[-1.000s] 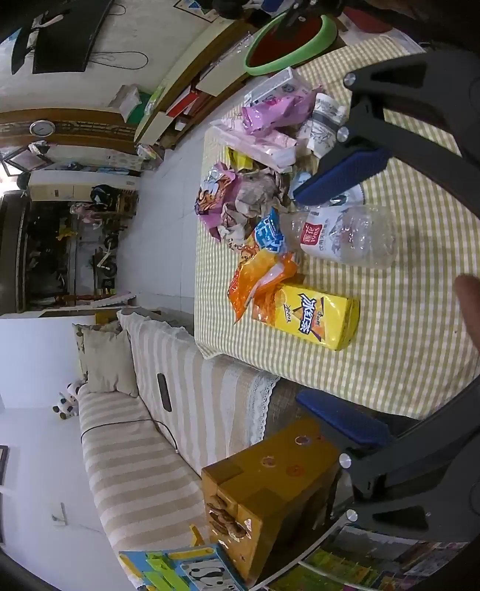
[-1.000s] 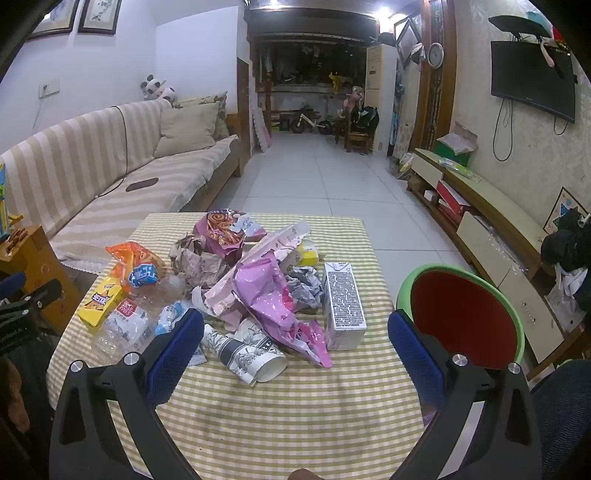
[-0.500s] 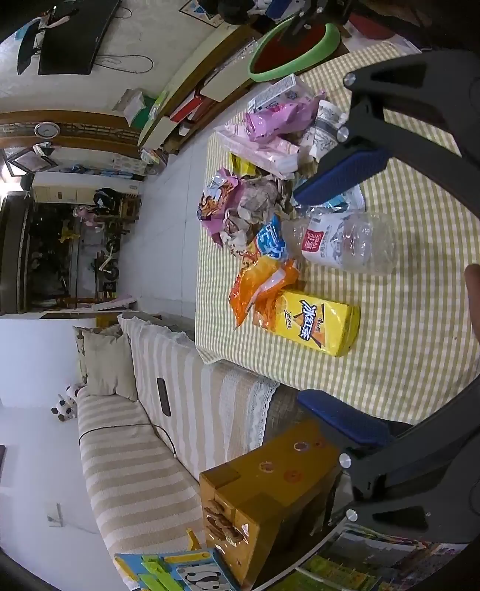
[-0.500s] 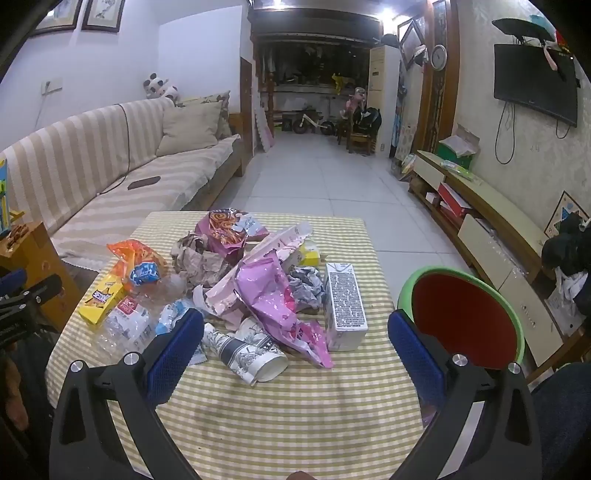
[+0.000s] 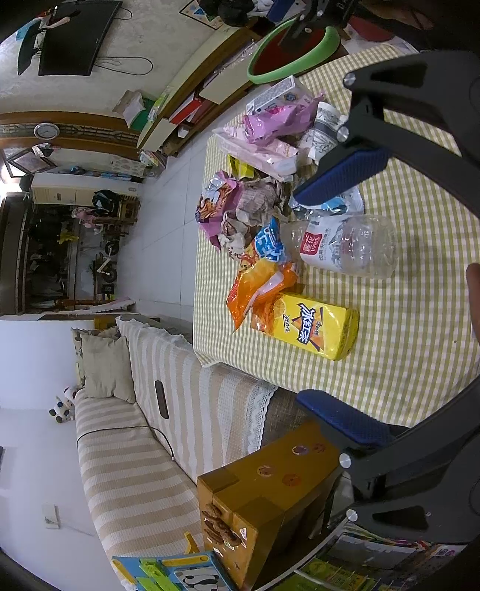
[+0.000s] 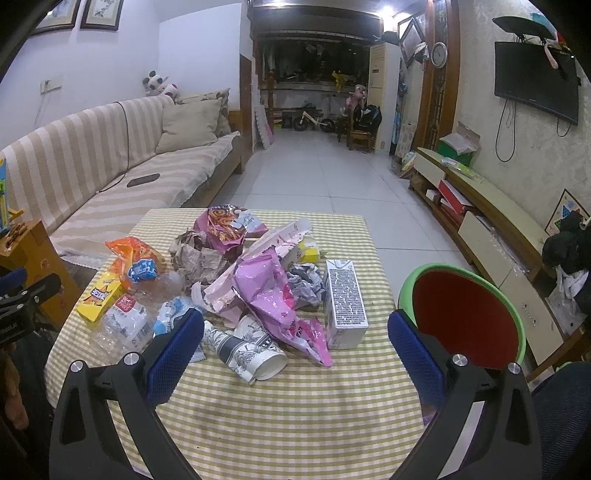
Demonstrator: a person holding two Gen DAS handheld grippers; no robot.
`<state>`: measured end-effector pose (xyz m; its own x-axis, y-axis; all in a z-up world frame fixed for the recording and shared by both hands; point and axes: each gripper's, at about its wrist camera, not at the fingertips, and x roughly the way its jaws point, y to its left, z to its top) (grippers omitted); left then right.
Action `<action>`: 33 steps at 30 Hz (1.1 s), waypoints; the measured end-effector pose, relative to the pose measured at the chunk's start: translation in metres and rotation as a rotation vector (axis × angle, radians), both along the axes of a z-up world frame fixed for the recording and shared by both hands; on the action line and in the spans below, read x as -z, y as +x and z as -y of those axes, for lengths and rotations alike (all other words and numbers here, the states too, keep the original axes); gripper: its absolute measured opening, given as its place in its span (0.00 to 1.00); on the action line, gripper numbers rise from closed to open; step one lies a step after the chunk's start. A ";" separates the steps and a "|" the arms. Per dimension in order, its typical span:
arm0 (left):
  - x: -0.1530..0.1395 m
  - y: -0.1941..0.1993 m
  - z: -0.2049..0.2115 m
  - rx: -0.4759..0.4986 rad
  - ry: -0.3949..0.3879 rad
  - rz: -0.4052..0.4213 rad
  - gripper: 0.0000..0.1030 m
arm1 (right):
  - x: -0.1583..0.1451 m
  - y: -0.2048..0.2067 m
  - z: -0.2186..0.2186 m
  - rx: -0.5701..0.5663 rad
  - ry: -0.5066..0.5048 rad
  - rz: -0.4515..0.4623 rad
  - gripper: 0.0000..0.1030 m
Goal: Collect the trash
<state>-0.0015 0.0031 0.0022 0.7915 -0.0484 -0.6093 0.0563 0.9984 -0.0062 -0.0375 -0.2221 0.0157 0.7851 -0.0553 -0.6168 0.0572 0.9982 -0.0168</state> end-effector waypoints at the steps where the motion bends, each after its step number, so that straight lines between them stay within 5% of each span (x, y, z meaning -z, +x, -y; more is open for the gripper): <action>1: 0.000 0.000 0.000 0.000 0.001 -0.001 0.95 | 0.000 0.000 -0.001 0.002 -0.001 -0.001 0.93; 33: 0.004 0.001 -0.003 -0.004 -0.002 -0.013 0.95 | 0.002 0.002 0.002 0.008 -0.006 -0.001 0.93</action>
